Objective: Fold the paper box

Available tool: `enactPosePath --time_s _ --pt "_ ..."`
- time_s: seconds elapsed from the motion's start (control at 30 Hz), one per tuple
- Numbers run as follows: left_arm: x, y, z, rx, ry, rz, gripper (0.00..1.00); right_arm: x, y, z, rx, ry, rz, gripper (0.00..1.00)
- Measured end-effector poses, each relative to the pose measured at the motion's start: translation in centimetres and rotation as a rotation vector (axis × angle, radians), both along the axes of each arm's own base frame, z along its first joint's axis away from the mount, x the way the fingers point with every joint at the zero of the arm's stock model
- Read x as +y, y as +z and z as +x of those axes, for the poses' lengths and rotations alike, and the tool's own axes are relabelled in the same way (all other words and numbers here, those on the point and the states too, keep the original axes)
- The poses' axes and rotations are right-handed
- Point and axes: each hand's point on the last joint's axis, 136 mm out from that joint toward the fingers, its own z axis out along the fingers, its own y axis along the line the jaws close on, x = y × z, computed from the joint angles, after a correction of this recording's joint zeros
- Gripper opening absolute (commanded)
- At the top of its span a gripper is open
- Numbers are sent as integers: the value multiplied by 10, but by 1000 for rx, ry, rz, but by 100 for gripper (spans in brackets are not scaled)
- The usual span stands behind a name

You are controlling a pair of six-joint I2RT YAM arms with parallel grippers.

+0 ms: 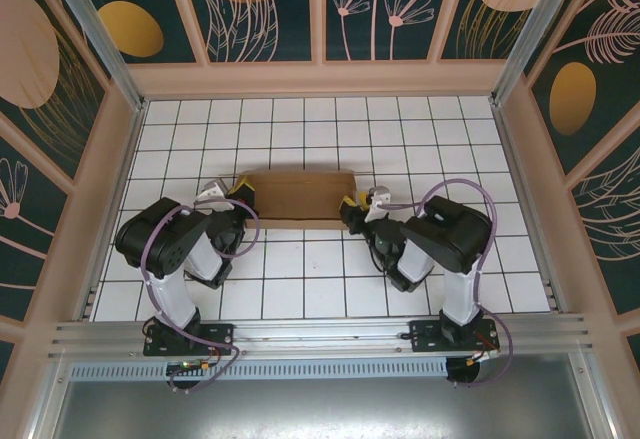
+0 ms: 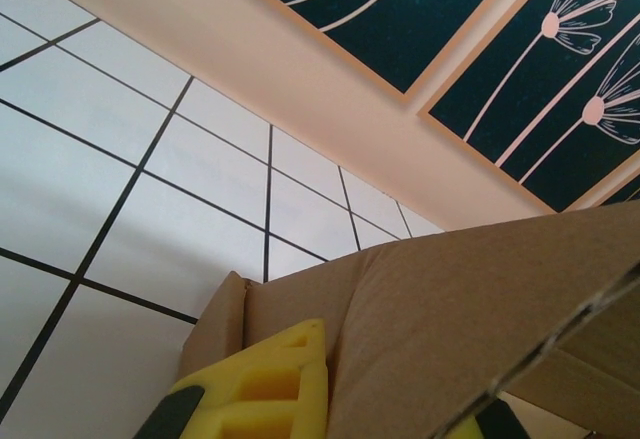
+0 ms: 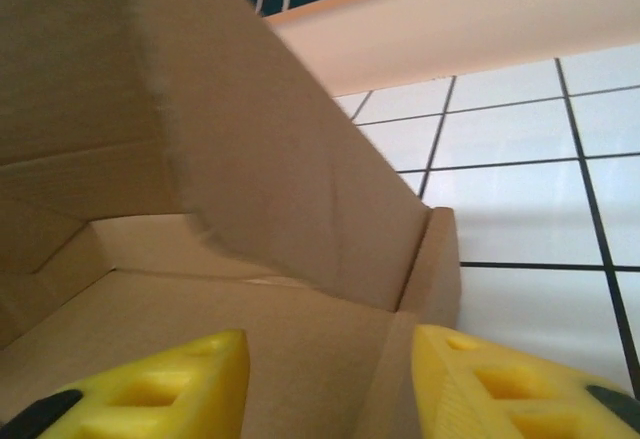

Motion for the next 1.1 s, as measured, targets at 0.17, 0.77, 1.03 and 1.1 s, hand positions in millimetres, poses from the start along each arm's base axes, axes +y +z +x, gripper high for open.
enactPosePath --time_s 0.17,0.77,1.03,1.1 --pt "0 2 0 -8 -1 16 0 2 27 -20 -52 102 23 49" --pt "-4 -1 3 -6 -15 32 0 -16 235 -37 -285 117 249 20" --pt "-7 -1 6 -11 -28 43 3 42 264 43 23 124 176 24" --pt "-7 -1 6 -13 -28 44 8 56 241 55 127 132 156 24"
